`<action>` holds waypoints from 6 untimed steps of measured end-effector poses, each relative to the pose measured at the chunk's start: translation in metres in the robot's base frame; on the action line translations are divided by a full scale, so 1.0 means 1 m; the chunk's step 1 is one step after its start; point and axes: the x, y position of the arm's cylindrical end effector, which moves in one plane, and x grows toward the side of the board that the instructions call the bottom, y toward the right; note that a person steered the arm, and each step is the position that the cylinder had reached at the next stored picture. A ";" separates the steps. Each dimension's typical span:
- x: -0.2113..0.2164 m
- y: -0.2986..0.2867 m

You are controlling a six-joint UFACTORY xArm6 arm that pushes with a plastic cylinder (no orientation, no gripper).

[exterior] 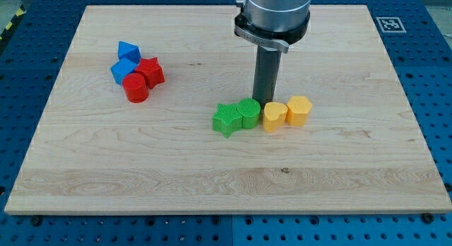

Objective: Adjust the green circle to the right of the green star

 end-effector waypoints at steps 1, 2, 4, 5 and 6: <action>-0.014 0.000; -0.015 -0.001; -0.009 -0.033; 0.013 -0.035; 0.014 -0.035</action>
